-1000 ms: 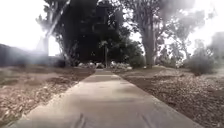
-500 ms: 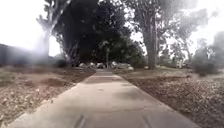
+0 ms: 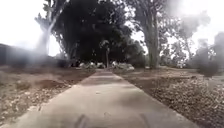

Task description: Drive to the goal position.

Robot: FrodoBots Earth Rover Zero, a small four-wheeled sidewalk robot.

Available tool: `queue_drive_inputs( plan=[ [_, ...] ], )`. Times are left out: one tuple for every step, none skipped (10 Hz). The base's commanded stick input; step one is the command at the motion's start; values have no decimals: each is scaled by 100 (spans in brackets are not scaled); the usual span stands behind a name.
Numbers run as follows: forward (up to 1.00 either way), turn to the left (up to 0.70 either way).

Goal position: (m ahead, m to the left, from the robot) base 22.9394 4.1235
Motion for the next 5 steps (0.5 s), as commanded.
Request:
queue_drive_inputs(
  plan=[
    [70,28],
    [70,19],
    [70,9],
    [70,0],
    [70,7]
  ],
)
